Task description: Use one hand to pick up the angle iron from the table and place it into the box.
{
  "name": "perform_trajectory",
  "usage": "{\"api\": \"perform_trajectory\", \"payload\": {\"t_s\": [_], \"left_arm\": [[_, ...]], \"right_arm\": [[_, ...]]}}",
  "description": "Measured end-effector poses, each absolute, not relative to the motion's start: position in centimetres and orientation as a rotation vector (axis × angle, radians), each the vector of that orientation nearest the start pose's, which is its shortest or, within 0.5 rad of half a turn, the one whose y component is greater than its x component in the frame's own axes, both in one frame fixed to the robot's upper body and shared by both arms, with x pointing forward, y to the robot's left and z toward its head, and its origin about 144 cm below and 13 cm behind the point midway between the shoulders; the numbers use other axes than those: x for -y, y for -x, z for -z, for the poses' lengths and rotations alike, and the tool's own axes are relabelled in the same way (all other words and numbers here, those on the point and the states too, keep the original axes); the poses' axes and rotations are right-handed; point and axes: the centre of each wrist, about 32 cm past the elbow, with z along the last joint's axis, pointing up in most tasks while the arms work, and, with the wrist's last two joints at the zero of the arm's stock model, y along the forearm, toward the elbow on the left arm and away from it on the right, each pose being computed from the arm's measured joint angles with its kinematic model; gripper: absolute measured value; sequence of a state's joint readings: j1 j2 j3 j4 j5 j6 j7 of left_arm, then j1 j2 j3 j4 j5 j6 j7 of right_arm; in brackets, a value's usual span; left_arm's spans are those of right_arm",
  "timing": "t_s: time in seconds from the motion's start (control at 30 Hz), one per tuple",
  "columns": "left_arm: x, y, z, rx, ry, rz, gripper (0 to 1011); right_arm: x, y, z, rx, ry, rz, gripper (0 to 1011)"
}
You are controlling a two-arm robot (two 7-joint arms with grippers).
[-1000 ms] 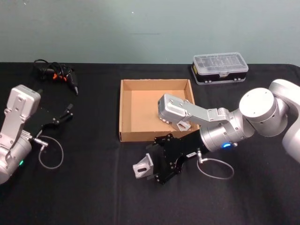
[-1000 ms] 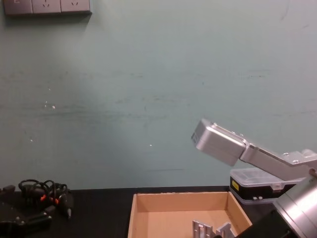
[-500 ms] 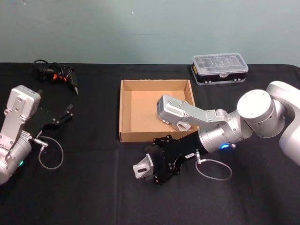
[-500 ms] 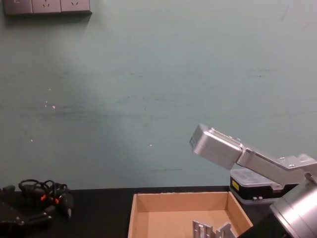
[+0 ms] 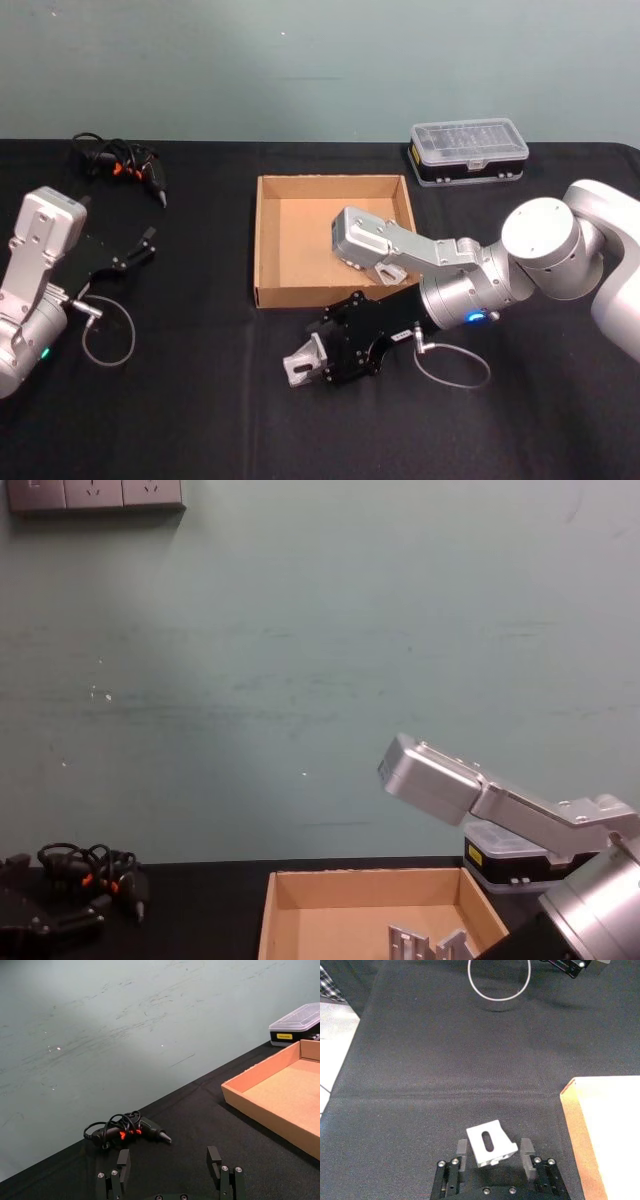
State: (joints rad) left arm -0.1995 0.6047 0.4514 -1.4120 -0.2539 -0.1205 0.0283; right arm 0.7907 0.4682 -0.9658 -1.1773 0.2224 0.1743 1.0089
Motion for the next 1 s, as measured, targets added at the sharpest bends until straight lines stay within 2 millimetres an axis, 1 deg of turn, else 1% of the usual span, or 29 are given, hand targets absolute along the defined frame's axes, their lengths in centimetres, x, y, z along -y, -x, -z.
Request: {"api": "perform_trajectory", "payload": {"t_s": [0.03, 0.07, 0.17, 0.2, 0.27, 0.43, 0.57, 0.8, 0.9, 1.0], "left_arm": [[-31.0, -48.9, -114.0, 0.285, -0.304, -1.248, 1000], [-31.0, -48.9, -114.0, 0.285, -0.304, -1.248, 1000], [-31.0, -48.9, -114.0, 0.285, -0.304, -1.248, 1000], [-31.0, -48.9, -114.0, 0.285, -0.304, -1.248, 1000], [-31.0, -48.9, -114.0, 0.285, -0.304, -1.248, 1000], [-31.0, -48.9, -114.0, 0.285, -0.304, -1.248, 1000], [-31.0, -48.9, -114.0, 0.285, -0.304, -1.248, 1000], [-31.0, -48.9, -114.0, 0.285, -0.304, -1.248, 1000], [-31.0, -48.9, -114.0, 0.285, -0.304, -1.248, 1000], [-31.0, -48.9, -114.0, 0.285, -0.304, -1.248, 1000]], "right_arm": [[19.8, -59.8, -121.9, 0.11, 0.703, 0.05, 692], [19.8, -59.8, -121.9, 0.11, 0.703, 0.05, 629], [19.8, -59.8, -121.9, 0.111, 0.703, 0.051, 551], [19.8, -59.8, -121.9, 0.111, 0.703, 0.052, 511], [19.8, -59.8, -121.9, 0.111, 0.702, 0.053, 477], [19.8, -59.4, -121.9, 0.116, 0.688, 0.061, 474], [20.0, -58.8, -122.4, 0.121, 0.645, 0.083, 474], [21.3, -56.7, -124.4, 0.15, 0.548, 0.185, 474], [22.4, -55.3, -125.6, 0.169, 0.499, 0.268, 474], [23.0, -54.5, -126.3, 0.182, 0.476, 0.319, 474]]}}
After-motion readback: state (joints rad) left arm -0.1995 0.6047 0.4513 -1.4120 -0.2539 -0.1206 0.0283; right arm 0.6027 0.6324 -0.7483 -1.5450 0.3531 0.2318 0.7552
